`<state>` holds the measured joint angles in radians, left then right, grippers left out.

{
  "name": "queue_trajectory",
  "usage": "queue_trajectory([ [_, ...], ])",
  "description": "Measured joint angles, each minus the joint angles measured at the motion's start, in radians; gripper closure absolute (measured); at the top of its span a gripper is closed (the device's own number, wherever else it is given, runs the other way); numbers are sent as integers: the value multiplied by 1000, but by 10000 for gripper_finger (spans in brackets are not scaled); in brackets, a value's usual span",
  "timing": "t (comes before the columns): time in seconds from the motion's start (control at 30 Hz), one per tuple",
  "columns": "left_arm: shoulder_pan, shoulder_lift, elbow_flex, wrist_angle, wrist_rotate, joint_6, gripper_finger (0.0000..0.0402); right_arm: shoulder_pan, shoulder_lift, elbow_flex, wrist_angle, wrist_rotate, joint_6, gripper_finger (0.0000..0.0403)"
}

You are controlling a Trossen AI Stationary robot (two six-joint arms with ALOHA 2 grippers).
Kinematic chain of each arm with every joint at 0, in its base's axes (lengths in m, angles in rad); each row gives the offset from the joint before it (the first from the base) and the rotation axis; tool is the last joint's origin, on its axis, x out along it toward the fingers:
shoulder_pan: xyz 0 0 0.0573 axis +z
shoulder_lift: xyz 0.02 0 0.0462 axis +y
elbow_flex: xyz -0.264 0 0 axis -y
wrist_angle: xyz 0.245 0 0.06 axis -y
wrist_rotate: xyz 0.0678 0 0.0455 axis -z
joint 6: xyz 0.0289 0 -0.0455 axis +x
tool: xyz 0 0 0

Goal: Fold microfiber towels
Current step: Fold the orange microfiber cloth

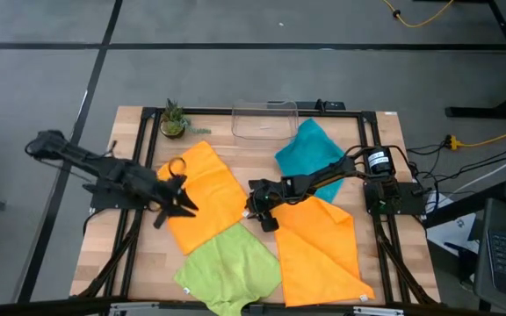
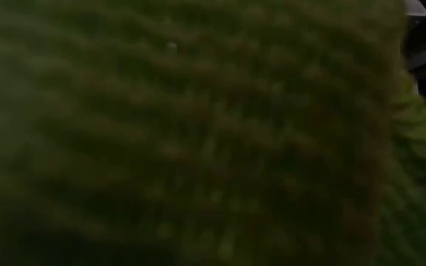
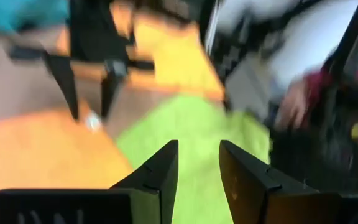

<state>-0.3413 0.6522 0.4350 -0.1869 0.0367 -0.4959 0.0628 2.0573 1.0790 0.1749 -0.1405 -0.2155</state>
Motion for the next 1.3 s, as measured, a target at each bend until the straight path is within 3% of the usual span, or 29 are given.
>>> queue_trajectory([
  [0.2, -115, 279, 142, -238, -81, -140, 293, 0, 0, 0, 0, 1, 5, 214],
  [0.43, -200, 488, 202, -246, -1, -209, 293, 0, 0, 0, 0, 0, 5, 214],
  [0.57, -238, 564, 225, -244, 15, -220, 293, 0, 0, 0, 0, 1, 25, 214],
  [0.7, -239, 614, 225, -252, 41, -362, 284, -1, 1, 0, 3, 4, 55, 214],
  [0.9, -252, 681, 225, -286, 173, -419, 233, -1, 1, 0, 5, 5, 58, 214],
  [1.07, -278, 724, 224, -281, 186, -414, 191, -1, 1, 0, 7, 5, 61, 214],
  [1.13, -285, 732, 224, -280, 148, -408, 182, -1, 1, 0, 8, 4, 61, 214],
  [1.3, -328, 744, 224, -244, -59, -407, 178, -1, 1, 0, 9, 4, 58, 214],
])
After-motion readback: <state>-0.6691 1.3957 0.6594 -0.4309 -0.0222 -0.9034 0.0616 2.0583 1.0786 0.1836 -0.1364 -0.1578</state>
